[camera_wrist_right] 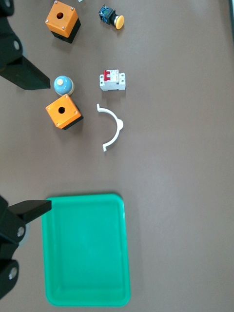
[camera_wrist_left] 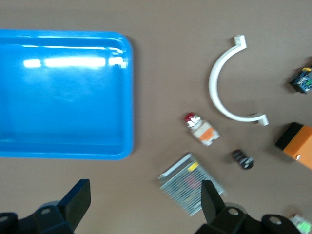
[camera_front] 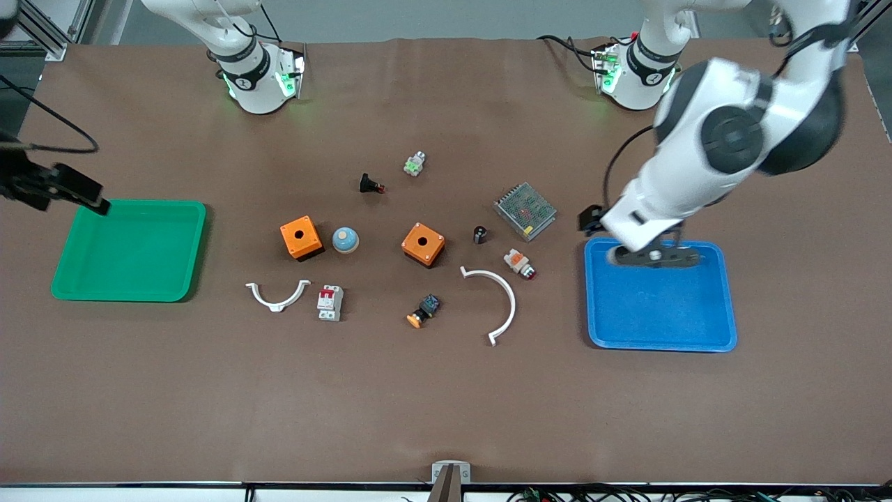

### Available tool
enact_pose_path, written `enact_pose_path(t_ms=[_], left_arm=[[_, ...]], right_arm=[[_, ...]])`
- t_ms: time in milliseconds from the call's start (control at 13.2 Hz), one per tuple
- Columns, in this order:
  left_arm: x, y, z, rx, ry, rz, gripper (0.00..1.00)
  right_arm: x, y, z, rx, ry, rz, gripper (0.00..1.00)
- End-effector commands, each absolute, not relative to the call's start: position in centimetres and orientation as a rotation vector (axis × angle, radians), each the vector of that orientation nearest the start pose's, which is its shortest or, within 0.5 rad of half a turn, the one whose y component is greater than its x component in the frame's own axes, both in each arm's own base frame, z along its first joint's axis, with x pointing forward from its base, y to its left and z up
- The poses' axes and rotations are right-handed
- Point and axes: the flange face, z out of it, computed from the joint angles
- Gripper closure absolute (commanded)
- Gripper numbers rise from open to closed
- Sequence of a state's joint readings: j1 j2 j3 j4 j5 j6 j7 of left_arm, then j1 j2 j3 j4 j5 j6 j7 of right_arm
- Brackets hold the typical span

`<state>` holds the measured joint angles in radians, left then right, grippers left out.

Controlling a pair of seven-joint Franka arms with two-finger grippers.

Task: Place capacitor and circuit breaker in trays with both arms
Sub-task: 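Grasp the black capacitor with the left gripper while the right gripper grasps the breaker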

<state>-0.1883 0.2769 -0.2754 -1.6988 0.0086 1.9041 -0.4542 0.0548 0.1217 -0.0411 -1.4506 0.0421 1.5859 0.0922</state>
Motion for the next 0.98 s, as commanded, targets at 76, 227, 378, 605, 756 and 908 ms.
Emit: enact_pose_path(t_ms=[76,227,378,605,756,908], left_arm=[[53.2,-34.7,35.2,-3.191,-0.190,0.101,0.00],[50.8,-39.3,32.0,-3.190,-0.273,0.122,0.01],[49.3,-41.7,29.0,-3.175,-0.323,0.132,0.10],[47.8,-43.3,25.6,-3.125,-0.343,0.121,0.28],[46.9,-44.5,24.0,-3.123,-0.370,0.132,0.31],[46.6,-44.9,22.7,-3.129,-0.396,0.134,0.32]], right_arm=[[61.0,9.5,56.2,-3.116,-0.061,0.074,0.00],[61.5,14.4,51.9,-3.123,-0.101,0.102,0.00],[62.2,18.7,45.9,-3.131,-0.053,0.110,0.00],[62.5,22.2,38.6,-3.132,0.086,0.095,0.00],[63.1,22.6,34.3,-3.136,0.118,0.103,0.00],[63.2,23.7,31.4,-3.136,0.103,0.109,0.00]])
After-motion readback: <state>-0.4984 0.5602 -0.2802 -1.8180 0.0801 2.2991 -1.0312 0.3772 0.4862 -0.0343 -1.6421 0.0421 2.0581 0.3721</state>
